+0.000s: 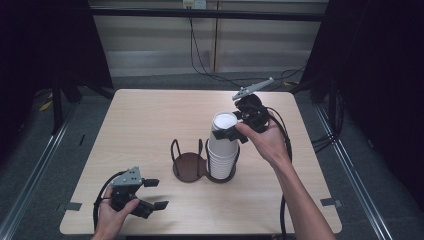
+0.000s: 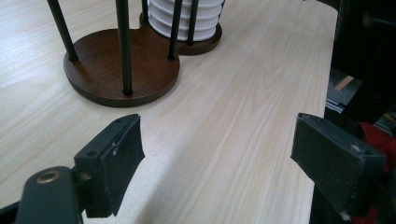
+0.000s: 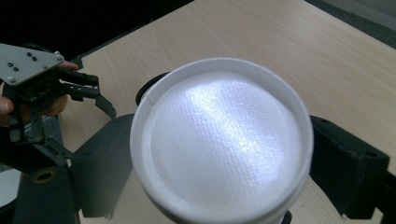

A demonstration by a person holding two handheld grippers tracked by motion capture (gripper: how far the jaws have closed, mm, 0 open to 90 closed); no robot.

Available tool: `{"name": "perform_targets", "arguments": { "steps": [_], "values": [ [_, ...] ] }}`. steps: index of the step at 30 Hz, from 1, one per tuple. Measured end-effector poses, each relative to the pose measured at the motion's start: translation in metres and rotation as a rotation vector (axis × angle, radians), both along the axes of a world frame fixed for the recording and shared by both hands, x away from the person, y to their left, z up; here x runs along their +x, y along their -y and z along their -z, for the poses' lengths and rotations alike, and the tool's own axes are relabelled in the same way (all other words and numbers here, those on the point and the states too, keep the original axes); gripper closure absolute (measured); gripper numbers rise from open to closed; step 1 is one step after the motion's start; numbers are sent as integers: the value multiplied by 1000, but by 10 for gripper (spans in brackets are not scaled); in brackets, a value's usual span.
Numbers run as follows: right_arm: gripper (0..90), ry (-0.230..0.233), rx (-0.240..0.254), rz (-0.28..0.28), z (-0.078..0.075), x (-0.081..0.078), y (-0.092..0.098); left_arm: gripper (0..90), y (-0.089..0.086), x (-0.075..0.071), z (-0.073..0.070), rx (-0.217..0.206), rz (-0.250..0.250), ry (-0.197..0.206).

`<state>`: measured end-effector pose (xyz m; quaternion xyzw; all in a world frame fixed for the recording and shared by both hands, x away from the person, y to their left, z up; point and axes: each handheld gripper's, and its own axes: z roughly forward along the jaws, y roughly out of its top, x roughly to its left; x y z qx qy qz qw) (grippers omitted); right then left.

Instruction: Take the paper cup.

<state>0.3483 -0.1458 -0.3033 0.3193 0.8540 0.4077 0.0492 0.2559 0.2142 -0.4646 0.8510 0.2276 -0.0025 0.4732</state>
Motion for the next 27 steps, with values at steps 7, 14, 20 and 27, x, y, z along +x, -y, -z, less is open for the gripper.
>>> {"name": "perform_targets", "arguments": {
  "steps": [7, 14, 20, 27],
  "values": [
    [189, -1, -39, 13, 4, 3, -5, 163, 0, 0, 1, -4, 2, -15],
    [211, 20, -45, 14, 4, 2, -7, 163, 0, 1, 2, 0, -3, -26],
    [222, 39, -59, 16, 2, 0, -8, 163, 0, 1, 3, 11, 1, -32],
    [226, 51, -60, 19, 1, -1, -9, 163, 1, 1, 3, 14, -4, -40]
  ]
}}
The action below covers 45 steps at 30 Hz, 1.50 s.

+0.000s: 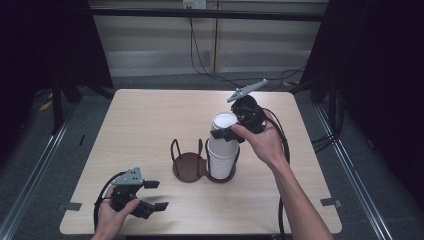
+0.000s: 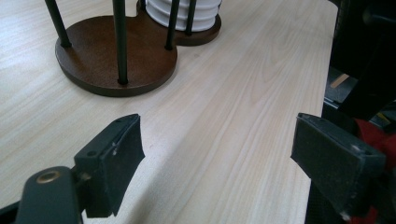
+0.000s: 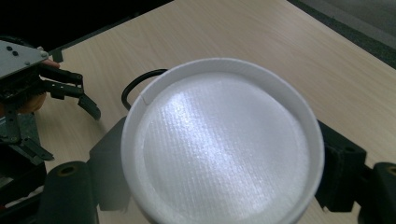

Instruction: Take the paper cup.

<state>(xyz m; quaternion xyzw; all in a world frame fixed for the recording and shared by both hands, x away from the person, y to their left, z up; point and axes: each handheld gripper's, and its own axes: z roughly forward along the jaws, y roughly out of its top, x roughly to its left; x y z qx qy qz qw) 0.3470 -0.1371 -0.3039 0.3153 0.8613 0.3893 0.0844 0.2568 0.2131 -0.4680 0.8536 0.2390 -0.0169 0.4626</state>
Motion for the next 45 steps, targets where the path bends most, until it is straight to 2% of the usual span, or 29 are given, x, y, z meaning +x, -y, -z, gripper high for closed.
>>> {"name": "perform_targets", "arguments": {
  "steps": [9, 14, 25, 27, 34, 37, 45],
  "values": [
    [228, 13, 9, 0, -3, -1, 1, 163, 0, 0, 0, 5, 9, -9],
    [228, 15, 12, 8, -6, -3, 2, 163, 0, 0, 1, 17, -8, -8],
    [232, 40, 43, 16, -17, -5, 6, 163, 0, 0, 2, 14, -1, -13],
    [232, 37, 49, 21, -19, -5, 7, 164, -1, 0, 1, 18, -12, -11],
    [234, 58, 94, 40, -25, -7, 14, 163, -1, 0, 2, 17, -7, -15],
    [233, 91, 116, 54, -29, -10, 16, 163, -1, 0, 2, 18, -9, -16],
    [234, 95, 161, 65, -32, -11, 22, 163, -2, 0, 2, 11, -27, -11]
  ]
}}
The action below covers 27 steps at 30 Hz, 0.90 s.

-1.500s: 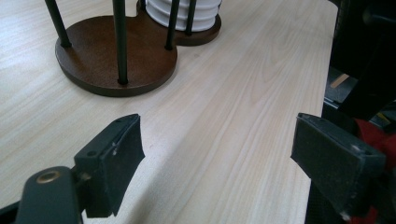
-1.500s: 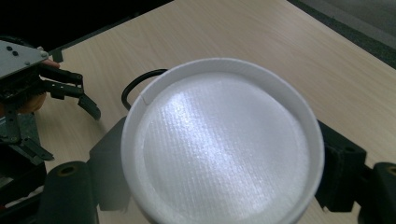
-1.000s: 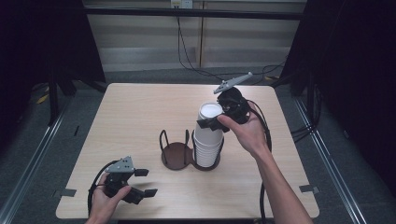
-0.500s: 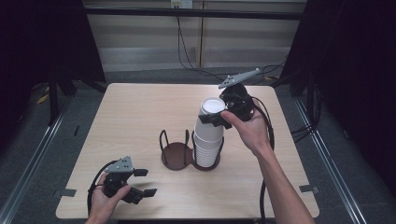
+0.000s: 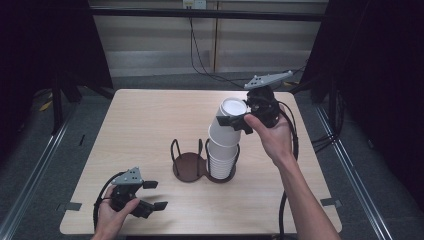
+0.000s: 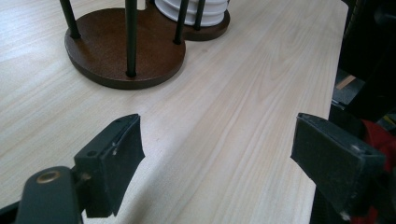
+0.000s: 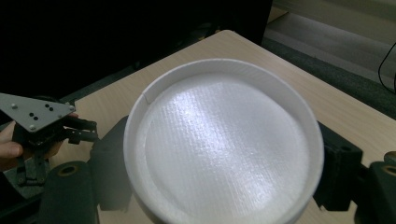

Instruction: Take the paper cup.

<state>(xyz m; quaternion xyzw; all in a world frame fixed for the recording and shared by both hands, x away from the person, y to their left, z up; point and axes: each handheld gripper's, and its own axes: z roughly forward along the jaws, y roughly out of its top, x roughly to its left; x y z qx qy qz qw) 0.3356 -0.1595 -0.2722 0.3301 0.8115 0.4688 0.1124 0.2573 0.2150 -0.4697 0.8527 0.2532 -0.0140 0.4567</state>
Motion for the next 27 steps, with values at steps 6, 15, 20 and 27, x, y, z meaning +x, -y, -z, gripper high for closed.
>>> {"name": "perform_targets", "arguments": {
  "steps": [6, 15, 20, 27],
  "values": [
    [234, 23, 51, 5, -3, -2, 4, 163, 0, 0, 0, 0, 3, -1],
    [236, 48, 128, 10, -7, -6, 12, 163, -1, 0, -2, -12, 16, -8],
    [236, 69, 160, 20, -10, -8, 16, 163, -3, 0, -2, -17, -1, -6],
    [237, 77, 228, 21, -11, -9, 23, 163, -3, 0, -3, -25, 2, 0]
  ]
}}
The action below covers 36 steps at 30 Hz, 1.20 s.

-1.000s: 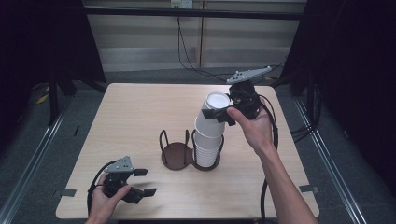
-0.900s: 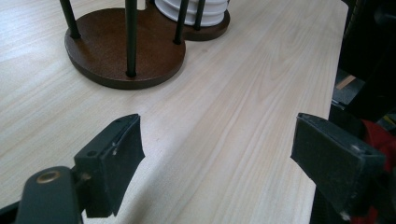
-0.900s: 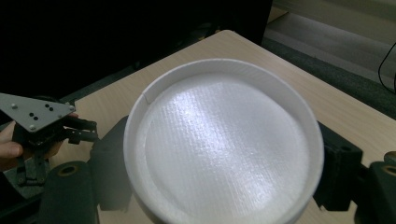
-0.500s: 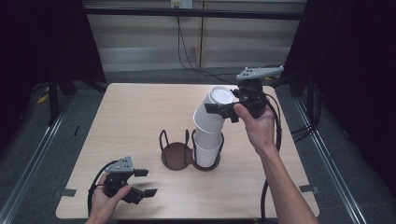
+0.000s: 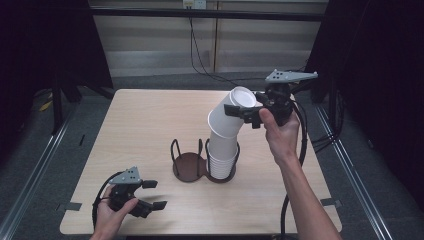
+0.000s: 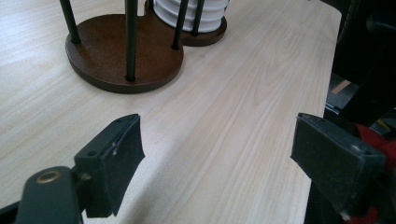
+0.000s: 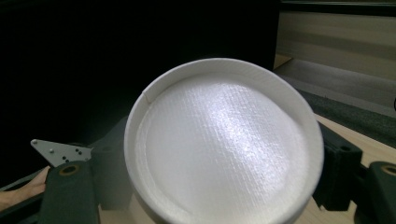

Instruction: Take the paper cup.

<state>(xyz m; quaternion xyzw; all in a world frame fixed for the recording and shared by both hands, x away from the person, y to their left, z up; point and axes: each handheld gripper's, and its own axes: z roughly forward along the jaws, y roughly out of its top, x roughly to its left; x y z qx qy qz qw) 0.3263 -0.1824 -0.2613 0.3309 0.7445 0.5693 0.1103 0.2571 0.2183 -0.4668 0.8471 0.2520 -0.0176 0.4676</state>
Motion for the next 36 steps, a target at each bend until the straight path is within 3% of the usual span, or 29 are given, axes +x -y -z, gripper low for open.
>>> {"name": "perform_targets", "arguments": {
  "steps": [6, 10, 16, 22, 36],
  "values": [
    [238, 13, 50, -1, -1, -1, 5, 163, 0, 1, -1, -17, -11, -10],
    [238, 18, 74, -4, -3, -3, 10, 160, 1, 1, -4, 6, -27, 20],
    [239, 21, 103, -5, -5, -5, 15, 160, 5, 2, -7, 4, -22, 24],
    [239, 28, 101, 7, -12, -9, 22, 161, 11, 5, -9, 2, -32, 23],
    [239, 31, 123, 5, -5, -30, 40, 161, 30, 13, -22, -20, 1, 62]
  ]
}}
